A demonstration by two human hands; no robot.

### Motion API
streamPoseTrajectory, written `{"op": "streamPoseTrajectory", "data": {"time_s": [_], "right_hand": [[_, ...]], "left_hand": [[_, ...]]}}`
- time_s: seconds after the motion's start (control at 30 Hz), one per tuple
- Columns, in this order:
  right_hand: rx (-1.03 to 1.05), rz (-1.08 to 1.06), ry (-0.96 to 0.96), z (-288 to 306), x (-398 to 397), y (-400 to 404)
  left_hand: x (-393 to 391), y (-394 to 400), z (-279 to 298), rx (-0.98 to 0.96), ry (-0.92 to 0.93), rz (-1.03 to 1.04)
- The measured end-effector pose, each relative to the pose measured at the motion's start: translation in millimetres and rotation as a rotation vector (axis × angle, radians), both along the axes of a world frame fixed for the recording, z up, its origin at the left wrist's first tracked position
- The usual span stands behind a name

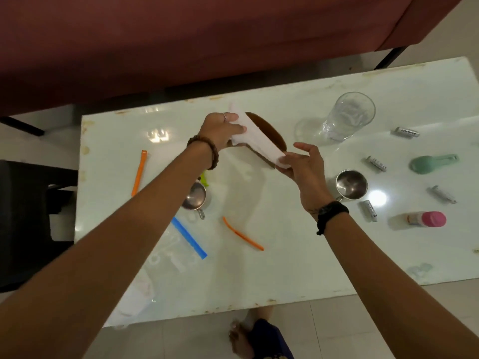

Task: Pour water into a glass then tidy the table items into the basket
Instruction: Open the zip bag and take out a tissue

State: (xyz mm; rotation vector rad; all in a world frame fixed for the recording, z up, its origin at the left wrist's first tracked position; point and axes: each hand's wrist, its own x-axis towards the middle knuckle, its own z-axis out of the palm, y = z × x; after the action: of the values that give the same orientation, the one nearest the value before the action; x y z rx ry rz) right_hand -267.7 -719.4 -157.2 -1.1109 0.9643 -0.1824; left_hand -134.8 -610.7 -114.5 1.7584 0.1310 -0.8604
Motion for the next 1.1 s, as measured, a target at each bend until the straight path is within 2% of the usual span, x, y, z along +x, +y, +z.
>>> {"op": "streamPoseTrajectory", "data": {"time_s": [0.1,0.33,0.47,0.57,0.67,0.73,0.8,0.87,0.97,1.1], "right_hand": [[-0.065,0.011,-0.016,-13,8,-6],[-0.038,-0.059,0.016,-43,20,-18],[-0.080,-0.037,0.031,-54,25,-21],[-0.132,0.021,0.073,-59,22,-23],[-0.345,0.174,0.221,-63,16,-28],[-0.630,0.287,0.281,-64,13,-32],[-0.768,0.304,0.233,-63,13,-36],[-0.721,0.305,0.116,-60,18,-41],[-0.411,0.344,-0.046,-54,28,-45],[-0.238,0.467,-0.054,-53,35,-45]], "left_hand": [[11,-17,-6,-0.006,0.044,0.057],[29,-38,-37,0.057,0.137,0.125],[31,-39,-45,0.133,0.143,0.074],[25,-39,-45,0.072,0.178,0.106],[15,-35,-51,0.030,0.043,0.222],[5,-31,-58,0.014,-0.051,0.429],[-7,-28,-65,-0.051,-0.013,0.630],[-21,-29,-72,-0.126,0.087,0.666],[-38,-37,-80,-0.212,0.171,0.547],[-41,-50,-86,-0.242,0.130,0.289]]}}
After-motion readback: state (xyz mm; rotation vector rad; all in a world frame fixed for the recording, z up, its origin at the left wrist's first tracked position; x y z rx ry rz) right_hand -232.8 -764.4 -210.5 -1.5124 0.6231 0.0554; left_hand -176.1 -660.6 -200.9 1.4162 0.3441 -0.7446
